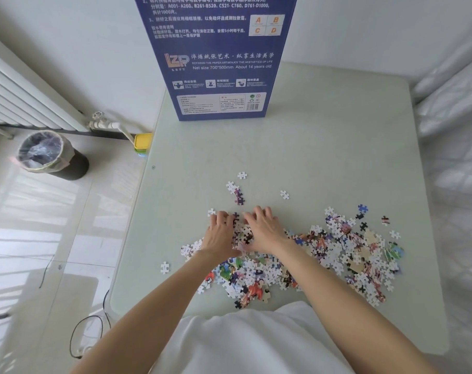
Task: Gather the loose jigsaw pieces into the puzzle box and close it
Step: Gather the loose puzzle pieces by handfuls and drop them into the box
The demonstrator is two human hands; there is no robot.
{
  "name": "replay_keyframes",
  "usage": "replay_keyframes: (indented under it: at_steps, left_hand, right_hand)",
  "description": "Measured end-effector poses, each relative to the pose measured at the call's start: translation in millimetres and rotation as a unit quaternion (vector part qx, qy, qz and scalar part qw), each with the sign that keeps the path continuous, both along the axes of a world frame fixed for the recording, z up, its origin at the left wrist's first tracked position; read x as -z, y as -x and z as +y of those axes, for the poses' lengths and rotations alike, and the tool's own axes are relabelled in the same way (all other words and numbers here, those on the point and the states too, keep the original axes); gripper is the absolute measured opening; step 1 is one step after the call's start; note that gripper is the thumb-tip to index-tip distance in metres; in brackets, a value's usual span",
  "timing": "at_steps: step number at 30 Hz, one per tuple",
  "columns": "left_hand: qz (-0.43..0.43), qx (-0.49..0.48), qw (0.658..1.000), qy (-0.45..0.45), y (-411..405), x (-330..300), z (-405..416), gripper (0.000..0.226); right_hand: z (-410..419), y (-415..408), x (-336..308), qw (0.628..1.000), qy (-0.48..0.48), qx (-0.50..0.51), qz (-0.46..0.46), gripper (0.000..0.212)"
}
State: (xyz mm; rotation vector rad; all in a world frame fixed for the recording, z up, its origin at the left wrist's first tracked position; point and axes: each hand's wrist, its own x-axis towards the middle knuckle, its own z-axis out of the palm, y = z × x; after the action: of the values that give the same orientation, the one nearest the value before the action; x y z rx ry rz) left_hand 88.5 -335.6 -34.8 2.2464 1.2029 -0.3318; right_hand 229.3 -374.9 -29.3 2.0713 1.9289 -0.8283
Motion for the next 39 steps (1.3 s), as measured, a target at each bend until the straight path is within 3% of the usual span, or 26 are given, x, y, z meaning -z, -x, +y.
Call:
replay_keyframes:
  at_steps: [6, 13, 23, 31, 39]
  left_hand:
    - [-0.006, -0.023, 0.998, 0.054, -5, -1, 1, 0.079]
    - [-0.02, -0.023, 0.996, 0.078, -6, -3, 4, 0.058]
    - [-0.072, -0.021, 0.994, 0.082, -8, -7, 8, 0.033]
    - [-0.086, -0.088, 0.986, 0.109, 1, -12, 22, 0.042]
    - [-0.117, -0.09, 0.986, 0.072, 14, -46, 47, 0.036]
  right_hand:
    - [-10, 4, -3, 0.998, -0.026, 0.037, 0.048, 0.07]
    - [-12, 0, -10, 0.985, 0.012, 0.119, 0.125, 0.068]
    - [-9, -8, -12, 0.977, -0.007, 0.147, 0.156, 0.037]
    - [-17, -23, -19, 0.949, -0.048, 0.23, 0.209, 0.021]
    - [-17, -37, -40, 0.945, -0.065, 0.25, 0.199, 0.021]
